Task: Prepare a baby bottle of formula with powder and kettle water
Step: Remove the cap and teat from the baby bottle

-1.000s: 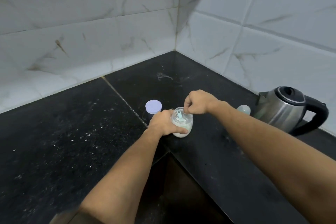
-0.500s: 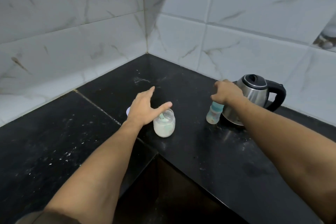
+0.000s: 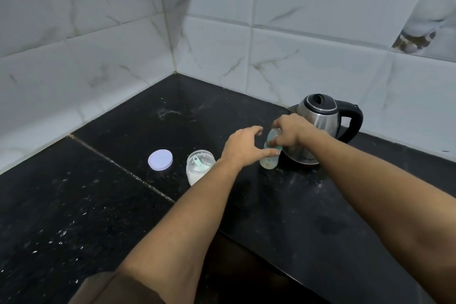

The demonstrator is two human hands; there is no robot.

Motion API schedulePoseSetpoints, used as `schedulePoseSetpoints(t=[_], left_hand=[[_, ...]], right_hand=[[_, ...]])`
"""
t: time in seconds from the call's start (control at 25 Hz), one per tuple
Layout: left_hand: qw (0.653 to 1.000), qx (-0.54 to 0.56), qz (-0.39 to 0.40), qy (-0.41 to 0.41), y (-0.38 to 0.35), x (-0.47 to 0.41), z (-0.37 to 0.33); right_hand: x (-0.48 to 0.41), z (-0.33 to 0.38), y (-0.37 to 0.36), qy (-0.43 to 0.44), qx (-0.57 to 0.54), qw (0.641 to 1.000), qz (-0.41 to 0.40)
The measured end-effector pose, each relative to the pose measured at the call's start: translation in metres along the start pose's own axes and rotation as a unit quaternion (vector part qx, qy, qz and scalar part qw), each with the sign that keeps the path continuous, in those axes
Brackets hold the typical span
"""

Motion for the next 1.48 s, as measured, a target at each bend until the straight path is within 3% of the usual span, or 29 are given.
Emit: schedulePoseSetpoints(t=[0.28,0.44,0.92,1.2,1.28,1.36,1.48], left_hand=[[0.995,0.094,-0.013,0.032,-0.014,0.015,0.003],[0.988,0.153,-0.019,-0.001,-0.011,0.032,-0.012],[0.985,0.169,-0.038,-0.009,-0.01,0.064,-0.014],[0.989,0.147,-0.003,-0.016,-0.011,0.059,-0.011],[0.993,0.119,-0.006,-0.001,-0.016,0.061,-0.001],[0.993,0.114,-0.021,0.023,-0.021,0.064,0.01],[0.991,0.124,-0.029,0.029,-0.027,0.064,0.013]], right_hand=[[0.04,0.004,0.043,0.006,-0.15,0.989,-0.014],[0.061,0.008,0.05,0.003,-0.155,0.988,-0.019],[0.083,0.026,0.046,0.004,-0.157,0.987,-0.011],[0.09,0.032,0.056,0.062,-0.095,0.993,0.01],[0.091,0.028,0.074,0.071,-0.111,0.991,-0.029],[0.091,0.014,0.083,0.049,-0.137,0.987,-0.062],[0.093,-0.012,0.044,-0.019,-0.111,0.994,-0.01]])
Point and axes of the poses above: each hand's wrist, its own x-axis away from the middle knuckle, its own y-axis out of the back of the hand, z = x × y, the point moved 7 cm from there along -x, towards the middle knuckle, and after that the axes turned 1 degree about x, right-handed, at the moved point
